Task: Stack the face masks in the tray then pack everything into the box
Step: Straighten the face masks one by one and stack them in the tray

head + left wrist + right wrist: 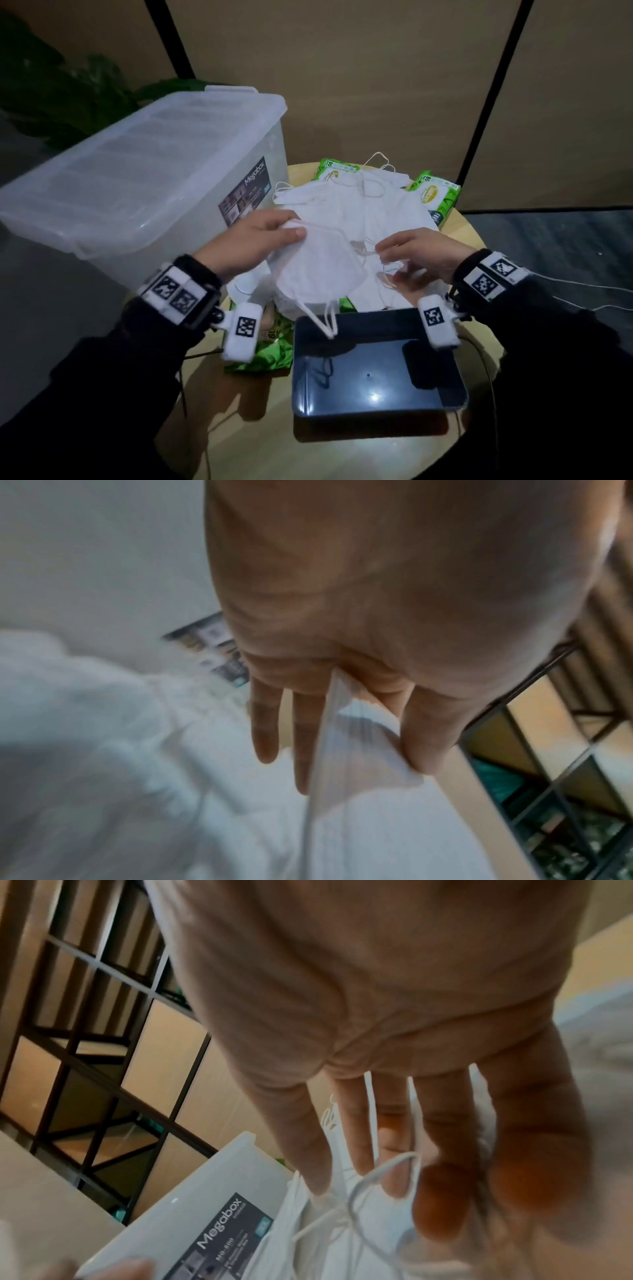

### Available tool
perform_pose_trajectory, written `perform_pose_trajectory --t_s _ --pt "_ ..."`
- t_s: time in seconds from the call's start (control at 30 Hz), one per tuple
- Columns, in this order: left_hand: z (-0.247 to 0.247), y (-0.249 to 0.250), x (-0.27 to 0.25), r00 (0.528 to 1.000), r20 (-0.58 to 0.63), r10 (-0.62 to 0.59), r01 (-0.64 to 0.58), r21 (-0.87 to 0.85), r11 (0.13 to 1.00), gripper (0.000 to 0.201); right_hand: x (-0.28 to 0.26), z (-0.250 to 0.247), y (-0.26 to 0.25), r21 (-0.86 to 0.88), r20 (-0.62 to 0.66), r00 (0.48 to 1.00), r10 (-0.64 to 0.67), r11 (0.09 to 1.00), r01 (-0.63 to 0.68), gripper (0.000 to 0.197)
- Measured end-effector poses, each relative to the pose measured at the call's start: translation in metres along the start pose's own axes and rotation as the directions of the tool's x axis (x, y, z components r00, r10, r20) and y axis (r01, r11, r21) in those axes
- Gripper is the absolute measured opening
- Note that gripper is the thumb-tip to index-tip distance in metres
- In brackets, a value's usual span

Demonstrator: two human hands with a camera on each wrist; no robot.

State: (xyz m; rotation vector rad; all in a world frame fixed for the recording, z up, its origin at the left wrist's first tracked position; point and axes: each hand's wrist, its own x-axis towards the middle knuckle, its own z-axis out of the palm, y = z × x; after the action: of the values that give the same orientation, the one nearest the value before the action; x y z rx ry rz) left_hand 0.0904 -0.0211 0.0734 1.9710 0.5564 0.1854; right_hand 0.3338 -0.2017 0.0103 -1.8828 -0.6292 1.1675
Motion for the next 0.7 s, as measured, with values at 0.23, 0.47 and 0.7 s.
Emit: perform_pose_trajectory --t_s 0.23,0.47,0.7 --pt "0.007 -0.055 0.026 0.933 0.276 -0.230 0.116 0.376 0.919 0.038 -0.001 -0.004 0.001 0.076 -0.162 0.982 -0.101 0.990 0.114 0.014" --pt "-0.008 -0.053 0.019 0.897 0.271 -0.350 0.141 0.575 0.806 0.034 -0.003 -0.042 0.022 0.084 -0.491 0.871 -0.005 0.995 0.053 0.036" --pt "-0.012 -0.047 0.011 0.959 0.134 -0.249 0.113 0.625 0.772 0.029 -0.012 -0.044 0.041 -0.175 -0.307 0.945 0.108 0.970 -0.168 0.037"
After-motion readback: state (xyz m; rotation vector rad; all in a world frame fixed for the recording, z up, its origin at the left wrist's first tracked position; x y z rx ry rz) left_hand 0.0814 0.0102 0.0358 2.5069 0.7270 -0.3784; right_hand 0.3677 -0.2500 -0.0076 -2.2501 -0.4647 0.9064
